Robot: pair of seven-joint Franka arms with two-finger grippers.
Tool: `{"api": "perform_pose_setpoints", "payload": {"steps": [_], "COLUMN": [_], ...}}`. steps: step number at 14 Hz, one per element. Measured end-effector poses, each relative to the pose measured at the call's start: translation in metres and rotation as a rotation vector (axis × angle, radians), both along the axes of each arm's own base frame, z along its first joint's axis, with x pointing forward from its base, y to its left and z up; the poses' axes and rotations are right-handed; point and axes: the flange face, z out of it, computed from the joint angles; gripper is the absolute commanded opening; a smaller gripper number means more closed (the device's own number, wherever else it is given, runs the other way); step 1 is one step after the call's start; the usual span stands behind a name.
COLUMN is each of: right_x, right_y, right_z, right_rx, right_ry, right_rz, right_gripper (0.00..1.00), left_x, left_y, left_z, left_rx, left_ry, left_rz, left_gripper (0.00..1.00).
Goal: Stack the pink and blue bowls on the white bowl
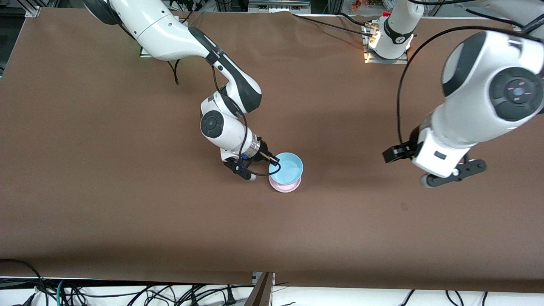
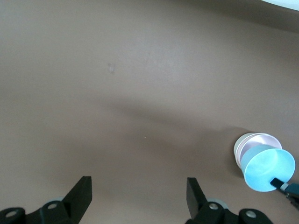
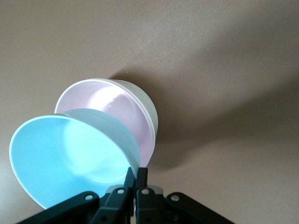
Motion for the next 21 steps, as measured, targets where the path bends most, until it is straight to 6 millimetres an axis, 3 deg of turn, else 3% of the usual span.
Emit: {"api": "perform_pose_setpoints", "payload": {"steps": [3, 6, 11, 17, 18, 19, 20, 21], "right_x": [0.001, 0.003, 0.007, 0.007, 0.008, 0.008, 0.009, 0.009], "right_y": [-0.001, -0.003, -0.004, -0.004, -0.004, -0.004, -0.004, -0.004], "right_z": [-0.003, -0.011, -0.008, -0.012, -0.012, -0.011, -0.011, -0.011], "right_rx": [-0.007, -0.017, -0.017, -0.018, -0.016, -0.014, -0.013, -0.013], "right_ry": [-0.012, -0.028, -0.040, -0.040, -0.043, -0.046, -0.047, -0.048], "right_rz": [0.001, 0.004, 0.002, 0.001, 0.000, -0.001, -0.002, -0.002], "right_gripper": [0.00, 0.00, 0.00, 0.00, 0.06, 0.41, 0.99, 1.00], "left_x": [0.007, 0.007, 0.002, 0.002, 0.002, 0.001, -0.001, -0.002], "left_y": [0.055, 0.084, 0.102, 0.102, 0.102, 0.101, 0.101, 0.100], "left_z": [0.009, 0.017, 0.020, 0.019, 0.019, 0.018, 0.018, 0.018], "left_rx": [-0.014, -0.023, -0.028, -0.029, -0.029, -0.028, -0.027, -0.026], "left_ry": [-0.009, -0.013, 0.014, 0.017, 0.018, 0.021, 0.025, 0.027], "left_rz": [-0.050, -0.118, -0.194, -0.199, -0.199, -0.200, -0.202, -0.203], "left_gripper": [0.94, 0.94, 0.94, 0.94, 0.94, 0.94, 0.94, 0.94]}}
